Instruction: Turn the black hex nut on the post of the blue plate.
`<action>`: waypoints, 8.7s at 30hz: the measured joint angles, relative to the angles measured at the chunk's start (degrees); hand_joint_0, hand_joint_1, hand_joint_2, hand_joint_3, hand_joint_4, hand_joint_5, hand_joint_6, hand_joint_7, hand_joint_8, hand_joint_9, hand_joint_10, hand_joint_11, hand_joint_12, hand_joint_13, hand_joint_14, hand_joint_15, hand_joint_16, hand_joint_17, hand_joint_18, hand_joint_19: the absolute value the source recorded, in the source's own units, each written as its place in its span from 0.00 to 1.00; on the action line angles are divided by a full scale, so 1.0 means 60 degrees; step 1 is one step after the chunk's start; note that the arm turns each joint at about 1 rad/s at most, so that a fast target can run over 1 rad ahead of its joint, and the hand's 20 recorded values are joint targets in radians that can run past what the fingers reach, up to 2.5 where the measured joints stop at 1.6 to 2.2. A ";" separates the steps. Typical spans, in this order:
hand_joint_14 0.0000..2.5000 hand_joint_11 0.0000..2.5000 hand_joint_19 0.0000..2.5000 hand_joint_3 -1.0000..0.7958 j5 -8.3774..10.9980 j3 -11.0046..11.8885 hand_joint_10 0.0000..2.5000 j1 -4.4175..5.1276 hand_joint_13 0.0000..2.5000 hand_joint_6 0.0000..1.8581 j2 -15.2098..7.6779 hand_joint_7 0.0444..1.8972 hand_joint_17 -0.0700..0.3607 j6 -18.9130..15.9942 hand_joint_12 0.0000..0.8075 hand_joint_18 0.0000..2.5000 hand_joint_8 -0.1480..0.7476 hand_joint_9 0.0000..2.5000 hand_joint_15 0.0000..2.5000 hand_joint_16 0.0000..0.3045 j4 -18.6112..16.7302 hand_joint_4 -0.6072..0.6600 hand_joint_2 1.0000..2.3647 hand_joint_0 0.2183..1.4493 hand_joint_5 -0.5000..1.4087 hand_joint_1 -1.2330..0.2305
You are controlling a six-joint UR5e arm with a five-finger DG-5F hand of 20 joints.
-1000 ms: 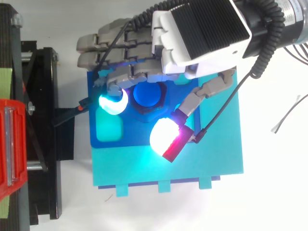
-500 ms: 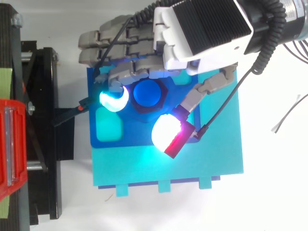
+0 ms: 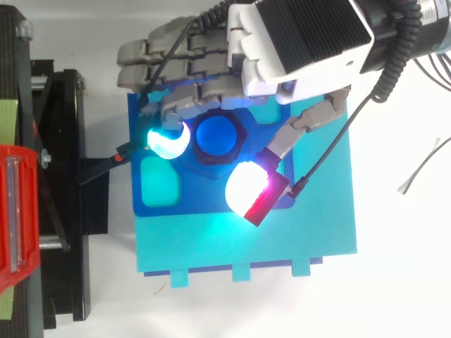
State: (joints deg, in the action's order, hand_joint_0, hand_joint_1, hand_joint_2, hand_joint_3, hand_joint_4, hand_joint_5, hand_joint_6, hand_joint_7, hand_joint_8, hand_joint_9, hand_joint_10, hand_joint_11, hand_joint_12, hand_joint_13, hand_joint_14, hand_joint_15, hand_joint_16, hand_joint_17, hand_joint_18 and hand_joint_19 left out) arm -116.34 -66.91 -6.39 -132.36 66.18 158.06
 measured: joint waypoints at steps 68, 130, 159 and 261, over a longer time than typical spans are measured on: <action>0.00 0.00 0.12 0.28 -0.0261 0.0328 0.00 -0.0009 0.10 0.27 0.0008 0.51 0.43 -0.0314 0.45 0.09 0.46 0.10 0.04 0.17 -0.0312 0.72 0.00 0.22 0.16 0.68; 0.00 0.00 0.12 0.28 0.0322 -0.0421 0.00 0.0247 0.11 0.27 -0.0068 0.56 0.44 -0.0274 0.46 0.09 0.49 0.08 0.05 0.17 -0.1167 0.75 0.00 0.21 0.14 0.43; 0.00 0.04 0.12 0.28 0.0463 -0.0477 0.00 0.0218 0.14 0.27 -0.0066 0.58 0.57 -0.0249 0.62 0.17 0.58 0.06 0.07 0.25 -0.1283 0.81 0.00 0.01 0.12 0.38; 0.00 0.02 0.13 0.28 0.0288 -0.0215 0.00 0.0293 0.07 0.27 -0.0059 0.45 0.48 -0.0257 0.51 0.11 0.47 0.05 0.04 0.20 -0.1079 0.68 0.00 0.14 0.12 0.20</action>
State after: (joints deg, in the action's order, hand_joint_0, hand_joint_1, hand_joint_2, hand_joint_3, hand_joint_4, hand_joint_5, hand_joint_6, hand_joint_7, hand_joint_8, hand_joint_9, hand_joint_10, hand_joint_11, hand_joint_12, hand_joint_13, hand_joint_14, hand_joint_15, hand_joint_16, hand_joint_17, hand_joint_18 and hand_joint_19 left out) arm -114.61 -68.20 -4.63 -132.72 64.64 151.59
